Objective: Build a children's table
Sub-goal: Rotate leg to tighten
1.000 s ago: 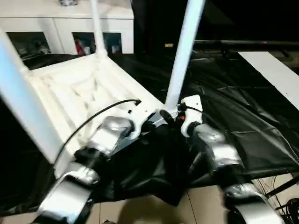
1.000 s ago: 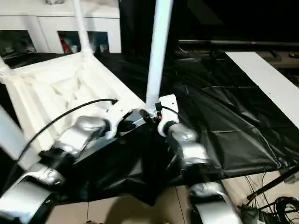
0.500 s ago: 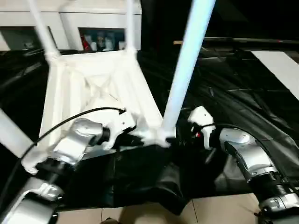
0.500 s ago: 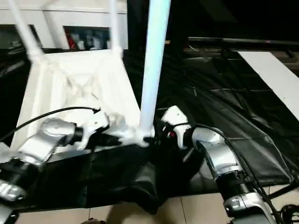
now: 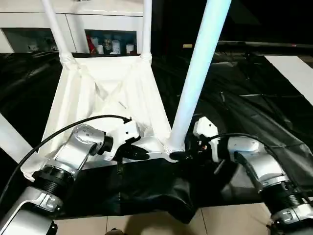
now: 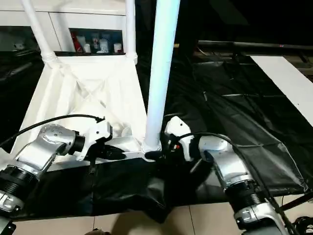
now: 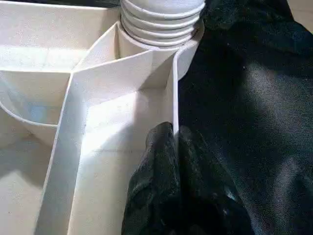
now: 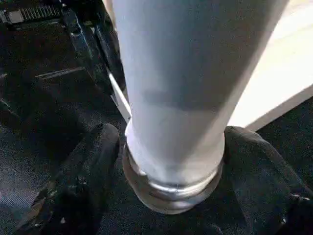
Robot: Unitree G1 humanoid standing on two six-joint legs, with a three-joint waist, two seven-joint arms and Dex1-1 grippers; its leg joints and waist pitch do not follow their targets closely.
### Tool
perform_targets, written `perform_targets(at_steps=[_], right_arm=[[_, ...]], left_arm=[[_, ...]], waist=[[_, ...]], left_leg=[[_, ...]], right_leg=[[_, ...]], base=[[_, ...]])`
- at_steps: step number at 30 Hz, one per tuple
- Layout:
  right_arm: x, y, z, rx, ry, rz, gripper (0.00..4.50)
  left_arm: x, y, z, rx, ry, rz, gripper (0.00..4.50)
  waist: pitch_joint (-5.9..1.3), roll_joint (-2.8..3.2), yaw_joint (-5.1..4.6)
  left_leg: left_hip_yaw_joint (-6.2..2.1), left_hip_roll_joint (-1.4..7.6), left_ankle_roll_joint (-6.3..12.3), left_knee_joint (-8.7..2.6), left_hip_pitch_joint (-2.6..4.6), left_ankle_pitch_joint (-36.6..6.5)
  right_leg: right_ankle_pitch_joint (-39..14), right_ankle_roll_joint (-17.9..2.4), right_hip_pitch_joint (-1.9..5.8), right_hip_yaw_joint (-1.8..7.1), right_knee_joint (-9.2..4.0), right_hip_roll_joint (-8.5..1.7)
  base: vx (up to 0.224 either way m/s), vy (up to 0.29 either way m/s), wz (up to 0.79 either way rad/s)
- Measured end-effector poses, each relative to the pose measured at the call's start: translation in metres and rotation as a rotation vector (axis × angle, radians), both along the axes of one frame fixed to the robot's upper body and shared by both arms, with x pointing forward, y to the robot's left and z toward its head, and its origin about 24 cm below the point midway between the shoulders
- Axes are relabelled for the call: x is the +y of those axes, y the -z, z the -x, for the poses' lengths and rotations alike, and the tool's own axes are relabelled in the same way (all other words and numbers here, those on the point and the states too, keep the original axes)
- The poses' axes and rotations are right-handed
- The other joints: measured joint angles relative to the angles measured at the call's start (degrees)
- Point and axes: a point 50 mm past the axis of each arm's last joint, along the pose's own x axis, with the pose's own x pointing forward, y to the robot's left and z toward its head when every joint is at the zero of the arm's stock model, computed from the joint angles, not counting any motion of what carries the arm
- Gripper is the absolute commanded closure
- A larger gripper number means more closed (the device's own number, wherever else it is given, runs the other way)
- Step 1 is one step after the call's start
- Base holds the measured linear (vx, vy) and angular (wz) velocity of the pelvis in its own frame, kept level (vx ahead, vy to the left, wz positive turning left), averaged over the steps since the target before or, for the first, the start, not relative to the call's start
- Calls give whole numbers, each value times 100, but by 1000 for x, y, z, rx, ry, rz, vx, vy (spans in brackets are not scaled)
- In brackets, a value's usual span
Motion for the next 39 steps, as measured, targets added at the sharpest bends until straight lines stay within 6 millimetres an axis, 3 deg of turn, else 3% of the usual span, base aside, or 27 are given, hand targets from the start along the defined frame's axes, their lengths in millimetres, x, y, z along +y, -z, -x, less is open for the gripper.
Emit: perform_targets(at_steps=[4, 14, 18, 24, 30, 37, 38, 39], right_arm=[[0, 1, -1, 8, 0, -8, 177], [1, 3, -1, 10, 3, -22, 187], [6, 14, -12, 4, 232, -70, 187], [21, 23, -30, -1, 603, -113, 188], [37, 22, -48, 9, 892, -100, 188], [38, 22, -51, -1, 946, -133, 188], [37, 22, -50, 0, 939, -141, 132], [35, 22, -50, -2, 930, -150, 132]], left_arm=[[0, 0, 0, 0, 0, -2, 450], [0, 1, 0, 6, -2, -1, 450], [-11, 5, -13, -26, -128, 6, 450], [-41, 10, -31, -67, -310, 10, 450], [-73, 12, -45, -79, -463, 6, 450], [-80, 12, -47, -117, -453, -12, 450], [-79, 12, -47, -116, -450, -12, 450], [-77, 11, -47, -115, -445, -13, 450]], waist=[[0, -5, -1], [0, -9, -3], [-3, -19, -37], [-2, -16, -174], [-5, 0, -197], [-24, 28, -192], [-25, 31, -191], [-26, 32, -188]], left_leg=[[-1, 1, 0, 5, 0, 0], [-3, 2, 0, 17, 2, 0], [-5, 1, -2, 51, 28, 1], [-13, -4, -10, 62, 40, 5], [-21, -15, -9, 79, 22, 5], [-21, -18, -7, 65, 14, 4], [-20, -18, -7, 60, 14, 4], [-20, -18, -7, 51, 16, 4]], right_leg=[[0, 0, 0, 0, 4, 0], [0, 0, 2, 0, 14, 0], [0, 0, 18, 12, 53, -2], [-24, 40, 17, 21, 52, -2], [-24, 40, 21, 32, 35, -3], [-20, 36, 32, 34, 2, -2], [-18, 35, 32, 33, 3, -2], [-17, 34, 31, 31, 3, -2]], base=[[0, 0, 0], [0, 0, 0], [0, 0, 0], [-8, 0, -1], [0, 0, 0], [0, 0, 0], [0, 0, 0], [0, 0, 0]])
